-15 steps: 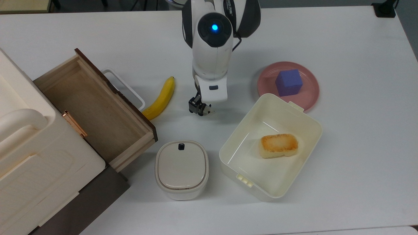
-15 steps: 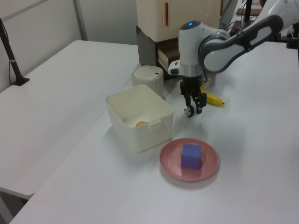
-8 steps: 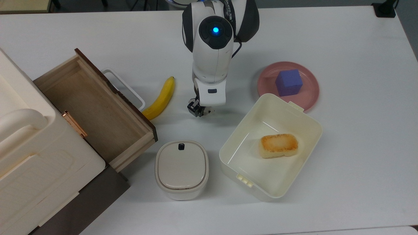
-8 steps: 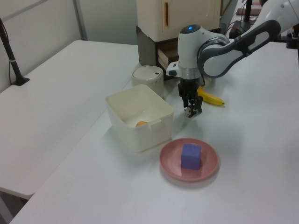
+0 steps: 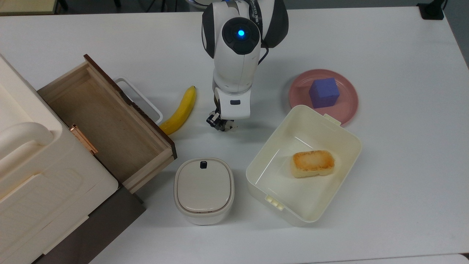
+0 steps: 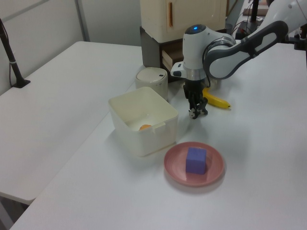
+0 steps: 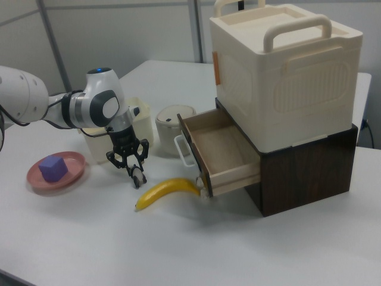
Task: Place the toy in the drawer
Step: 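Close the gripper on the panda toy, then lift the panda toy and carry it over the open drawer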
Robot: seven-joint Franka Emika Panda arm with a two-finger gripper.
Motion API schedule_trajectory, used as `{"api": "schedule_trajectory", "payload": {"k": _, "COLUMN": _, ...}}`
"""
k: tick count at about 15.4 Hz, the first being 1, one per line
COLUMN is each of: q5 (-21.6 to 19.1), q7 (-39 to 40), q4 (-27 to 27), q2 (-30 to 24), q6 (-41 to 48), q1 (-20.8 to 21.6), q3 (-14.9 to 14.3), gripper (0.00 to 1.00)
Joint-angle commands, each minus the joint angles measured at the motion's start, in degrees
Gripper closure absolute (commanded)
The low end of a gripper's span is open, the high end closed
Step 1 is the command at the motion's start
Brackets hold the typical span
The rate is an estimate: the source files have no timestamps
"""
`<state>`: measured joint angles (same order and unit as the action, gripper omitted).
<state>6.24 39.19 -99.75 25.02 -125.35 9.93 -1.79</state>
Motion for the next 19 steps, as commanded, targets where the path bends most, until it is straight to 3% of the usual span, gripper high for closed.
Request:
{"api": "schedule_trajectory", "payload": {"k": 1, "q5": 1.05, "q7": -1.31, "q4": -0.71, "q2": -3.47, "q6": -0.34, "q1": -0.26, "q3": -0.49, "gripper": 0.61}}
{"api": "schedule_trajectory", "payload": {"k": 5, "q5": 0.97, "q7": -1.57, "q4": -0.45, "q2": -8.75, "q6": 0.89, "q1": -0.26, "q3": -0.58, "gripper": 0.61}}
{"api": "schedule_trajectory", "payload": {"k": 9, "q5": 0.88, "q7": -1.58, "q4": 8.24, "q2": -10.34, "q6": 6.77, "q1": -1.49, "q3": -0.76, "gripper": 0.61}}
{"api": "schedule_trajectory", "payload": {"k": 13, "q5": 0.97, "q7": -1.58, "q4": 11.68, "q2": -11.04, "q6": 7.75, "q1": -3.33, "q3": -0.76, "gripper": 0.61}}
{"api": "schedule_trajectory", "payload": {"k": 19, "q5": 2.19, "q7": 0.00, "q4": 14.67, "q2": -9.99, "q6": 5.82, "q1": -11.14, "q3": -0.67, "gripper": 0.61}}
